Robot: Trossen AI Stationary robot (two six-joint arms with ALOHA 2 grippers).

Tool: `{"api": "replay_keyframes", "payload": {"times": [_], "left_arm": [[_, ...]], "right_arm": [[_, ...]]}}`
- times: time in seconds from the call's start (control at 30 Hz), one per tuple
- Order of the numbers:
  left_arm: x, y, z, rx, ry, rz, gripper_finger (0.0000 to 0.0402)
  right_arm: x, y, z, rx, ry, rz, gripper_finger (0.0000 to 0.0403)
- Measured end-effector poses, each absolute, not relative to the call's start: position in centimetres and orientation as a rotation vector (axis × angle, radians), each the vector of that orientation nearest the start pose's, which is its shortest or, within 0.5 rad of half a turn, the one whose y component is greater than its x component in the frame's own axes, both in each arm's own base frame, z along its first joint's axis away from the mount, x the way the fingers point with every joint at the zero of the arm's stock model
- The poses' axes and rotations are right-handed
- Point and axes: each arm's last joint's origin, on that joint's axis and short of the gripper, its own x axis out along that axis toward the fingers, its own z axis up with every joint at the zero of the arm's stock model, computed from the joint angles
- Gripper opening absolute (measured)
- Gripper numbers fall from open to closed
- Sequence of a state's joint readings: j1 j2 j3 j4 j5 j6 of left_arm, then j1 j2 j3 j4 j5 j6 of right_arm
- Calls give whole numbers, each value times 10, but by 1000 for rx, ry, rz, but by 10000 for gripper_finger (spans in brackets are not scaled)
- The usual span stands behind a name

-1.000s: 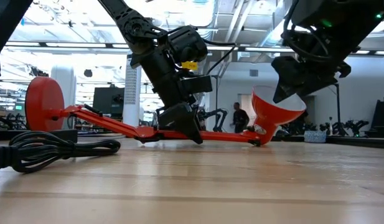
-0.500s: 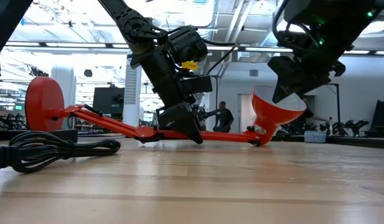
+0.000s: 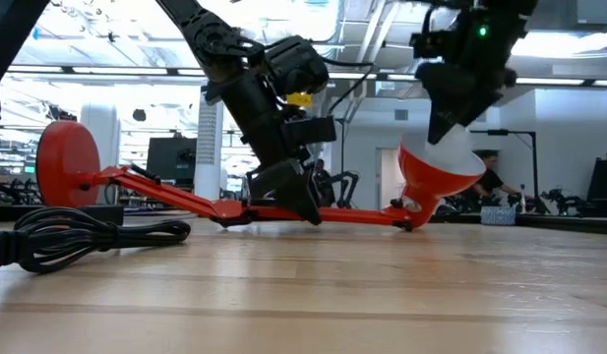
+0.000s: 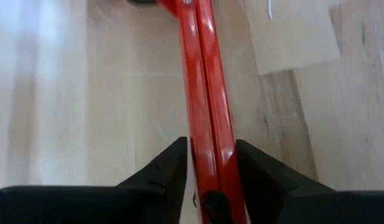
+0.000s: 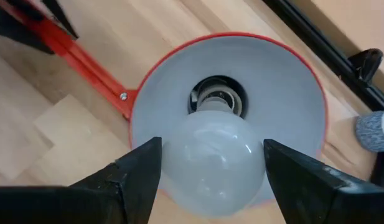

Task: Screw lightbulb
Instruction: Insert the lightbulb in the lamp

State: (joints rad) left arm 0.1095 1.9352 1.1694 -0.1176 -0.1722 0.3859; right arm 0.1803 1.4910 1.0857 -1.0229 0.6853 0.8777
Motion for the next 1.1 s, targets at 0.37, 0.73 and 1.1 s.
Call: {"api": "replay_keyframes", "payload": {"times": [0.37,0.73,1.1], "left_arm": [[388,32,187,407,799,154,179],[409,5,215,467,432,258,187],[414,-24,242,671,191,303,241]], "right_arm": [[256,29,271,80,1021,-824,276],[225,24,308,162,903,-754,276],[215,26,325,237,811,-655,276]]}}
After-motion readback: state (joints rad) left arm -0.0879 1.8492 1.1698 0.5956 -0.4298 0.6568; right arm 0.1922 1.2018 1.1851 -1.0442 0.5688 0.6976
